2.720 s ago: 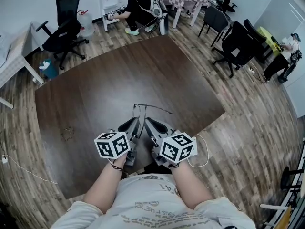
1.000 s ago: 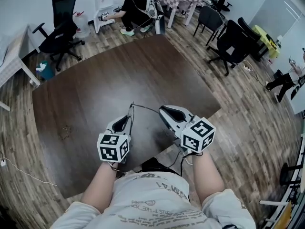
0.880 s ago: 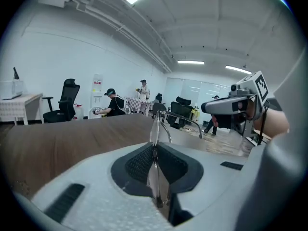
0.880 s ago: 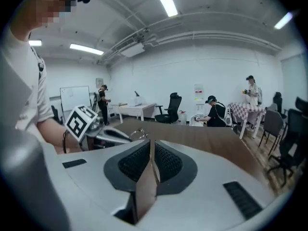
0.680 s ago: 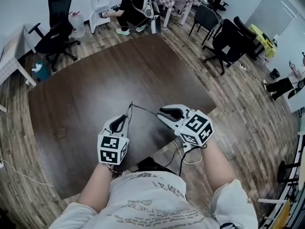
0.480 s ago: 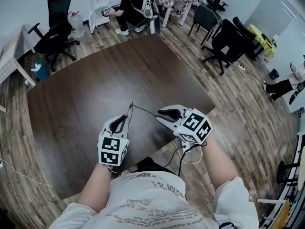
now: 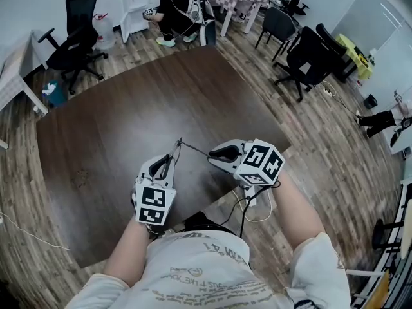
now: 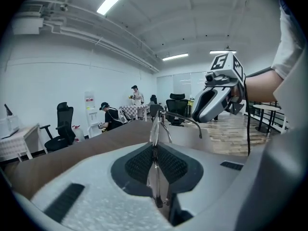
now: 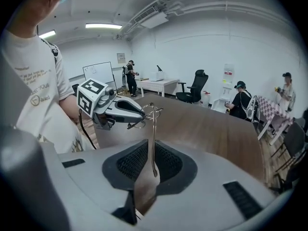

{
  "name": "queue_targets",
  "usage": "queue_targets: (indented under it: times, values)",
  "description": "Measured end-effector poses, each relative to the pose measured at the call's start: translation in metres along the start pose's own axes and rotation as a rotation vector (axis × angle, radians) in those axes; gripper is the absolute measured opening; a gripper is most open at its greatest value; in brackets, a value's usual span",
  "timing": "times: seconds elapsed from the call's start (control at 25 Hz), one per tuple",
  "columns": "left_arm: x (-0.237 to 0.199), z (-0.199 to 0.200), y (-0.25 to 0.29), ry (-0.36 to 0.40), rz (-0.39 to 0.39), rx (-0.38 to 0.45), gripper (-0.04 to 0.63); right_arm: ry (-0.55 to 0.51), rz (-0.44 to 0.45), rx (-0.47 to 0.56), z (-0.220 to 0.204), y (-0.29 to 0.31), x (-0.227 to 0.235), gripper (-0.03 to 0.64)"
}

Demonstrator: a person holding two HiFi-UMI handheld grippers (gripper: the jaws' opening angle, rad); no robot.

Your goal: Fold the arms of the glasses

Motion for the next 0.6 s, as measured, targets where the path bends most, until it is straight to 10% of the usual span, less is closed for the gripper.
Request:
queue_targets:
  times: [0.6]
  values:
    - [-0.005, 0.003, -0.002, 0.012, 0.000, 0.005, 0.042, -0.015, 0.043, -0.057, -0.005, 0.017, -0.005, 0.034]
Point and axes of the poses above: the fingertips, and each gripper's own axes: y forward along the fingers, x to its right, z out of its top, the point moved 5 cm from there along -y, backward along the fingers, and after that the axes turned 7 degrees about x, right-handed, at the moved point
